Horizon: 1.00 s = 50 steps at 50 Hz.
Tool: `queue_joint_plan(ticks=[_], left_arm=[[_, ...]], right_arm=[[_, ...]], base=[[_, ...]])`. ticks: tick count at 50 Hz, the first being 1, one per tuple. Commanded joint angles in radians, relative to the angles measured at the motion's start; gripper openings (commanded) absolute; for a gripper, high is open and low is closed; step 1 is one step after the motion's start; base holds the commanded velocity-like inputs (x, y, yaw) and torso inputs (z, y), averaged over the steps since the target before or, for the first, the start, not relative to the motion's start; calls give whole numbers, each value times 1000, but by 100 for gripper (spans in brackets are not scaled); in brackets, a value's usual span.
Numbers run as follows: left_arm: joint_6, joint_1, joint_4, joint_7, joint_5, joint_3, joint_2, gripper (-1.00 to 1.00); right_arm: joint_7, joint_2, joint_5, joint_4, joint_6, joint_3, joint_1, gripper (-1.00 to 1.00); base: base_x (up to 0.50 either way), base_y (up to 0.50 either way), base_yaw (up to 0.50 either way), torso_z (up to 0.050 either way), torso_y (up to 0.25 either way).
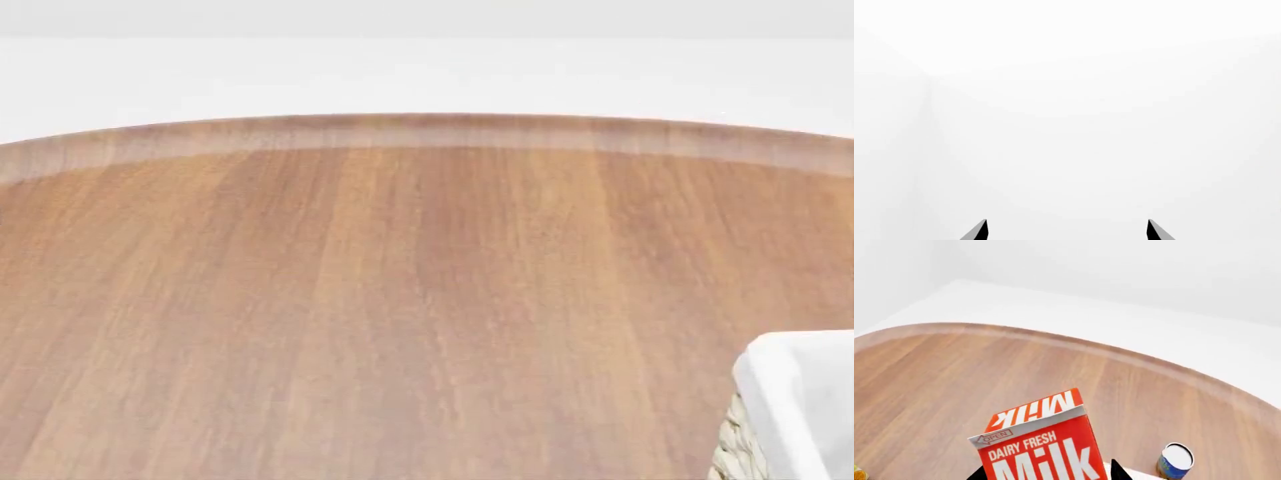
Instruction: Pick the milk and place it in the basket.
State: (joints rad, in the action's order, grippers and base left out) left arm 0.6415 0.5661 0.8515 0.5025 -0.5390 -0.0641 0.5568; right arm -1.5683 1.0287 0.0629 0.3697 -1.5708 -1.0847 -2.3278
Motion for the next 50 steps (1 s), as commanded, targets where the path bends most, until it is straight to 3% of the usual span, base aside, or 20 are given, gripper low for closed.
queue_joint_plan(ticks=[1,7,31,38,50], left_arm=[[-2,0,0,2,-3,0,3,100],[-3,2,-3,2,-3,0,6,100],[-15,-5,-8,5,2,-12,7,100],[-18,-5,-10,5,4,-17,8,100],[-25,-7,-15,5,7,-23,8,100]], right_arm=[[-2,-8,3,30,0,-23,-28,-100],[40,-23,33,53,0,-33,-27,-100],[803,122,780,-3,0,-151,-28,-100],[924,144,913,-25,3,-185,-21,-100],[992,158,949,-6,21,-176,41,-100]], base=[[0,0,0,0,10],[0,0,0,2,0],[0,0,0,0,1],[0,0,0,0,0],[0,0,0,1,2]])
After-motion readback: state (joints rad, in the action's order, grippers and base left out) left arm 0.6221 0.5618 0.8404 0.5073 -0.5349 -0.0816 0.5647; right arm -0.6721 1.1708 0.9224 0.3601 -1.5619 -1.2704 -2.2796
